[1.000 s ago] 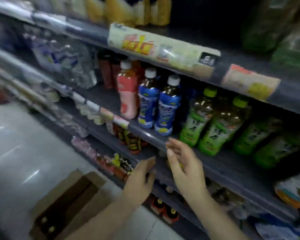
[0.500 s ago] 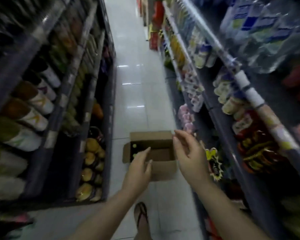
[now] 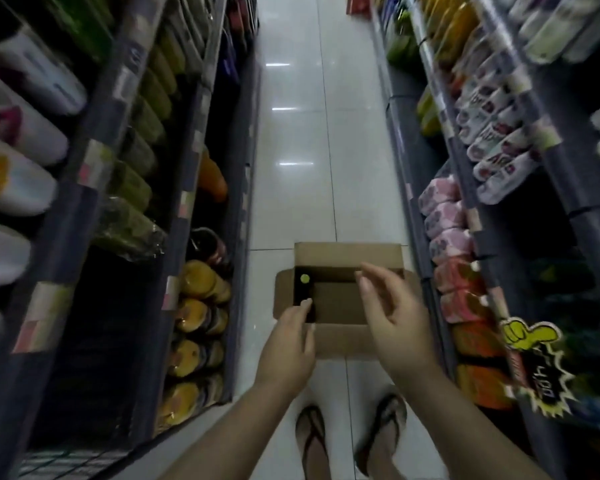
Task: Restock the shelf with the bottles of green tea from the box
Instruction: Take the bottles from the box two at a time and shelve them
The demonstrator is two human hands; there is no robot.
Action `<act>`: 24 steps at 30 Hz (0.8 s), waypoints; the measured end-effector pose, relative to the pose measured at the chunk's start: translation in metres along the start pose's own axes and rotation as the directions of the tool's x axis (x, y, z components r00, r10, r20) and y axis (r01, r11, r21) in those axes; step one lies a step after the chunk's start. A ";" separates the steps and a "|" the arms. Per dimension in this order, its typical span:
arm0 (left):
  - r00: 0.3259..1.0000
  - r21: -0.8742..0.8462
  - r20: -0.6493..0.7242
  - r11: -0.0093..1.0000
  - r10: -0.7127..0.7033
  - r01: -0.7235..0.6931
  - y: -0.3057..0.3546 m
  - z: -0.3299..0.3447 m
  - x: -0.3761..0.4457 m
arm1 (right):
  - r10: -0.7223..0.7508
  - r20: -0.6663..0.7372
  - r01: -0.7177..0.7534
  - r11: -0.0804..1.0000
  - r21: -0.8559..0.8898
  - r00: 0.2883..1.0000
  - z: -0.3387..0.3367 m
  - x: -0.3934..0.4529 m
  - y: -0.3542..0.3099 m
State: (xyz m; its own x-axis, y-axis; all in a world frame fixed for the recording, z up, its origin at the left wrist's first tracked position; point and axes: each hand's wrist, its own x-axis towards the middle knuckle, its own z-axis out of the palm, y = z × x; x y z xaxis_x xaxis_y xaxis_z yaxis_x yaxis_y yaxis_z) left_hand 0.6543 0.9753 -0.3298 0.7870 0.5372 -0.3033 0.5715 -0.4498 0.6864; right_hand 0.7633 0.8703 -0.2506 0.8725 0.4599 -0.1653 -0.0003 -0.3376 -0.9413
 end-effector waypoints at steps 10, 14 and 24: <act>0.986 -0.075 0.040 0.984 -0.162 0.164 -0.106 0.121 0.115 | 0.081 0.148 -0.055 0.983 -0.176 0.986 0.059 0.107 0.184; 0.964 -0.073 0.023 0.961 -0.266 0.267 -0.149 0.168 0.151 | 0.093 0.212 -0.054 0.982 -0.181 0.973 0.088 0.144 0.251; 0.904 -0.138 0.010 0.894 -0.428 0.425 -0.190 0.228 0.201 | 0.124 0.281 -0.033 0.951 -0.306 0.952 0.141 0.196 0.353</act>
State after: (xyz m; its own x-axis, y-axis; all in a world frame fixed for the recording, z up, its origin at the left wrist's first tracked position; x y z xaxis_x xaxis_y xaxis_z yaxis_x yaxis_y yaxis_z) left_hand 0.7569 1.0065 -0.6717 0.4688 0.6709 -0.5746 0.8139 -0.0753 0.5761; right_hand 0.8655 0.9567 -0.6571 0.6932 0.6266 -0.3562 0.1203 -0.5879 -0.8000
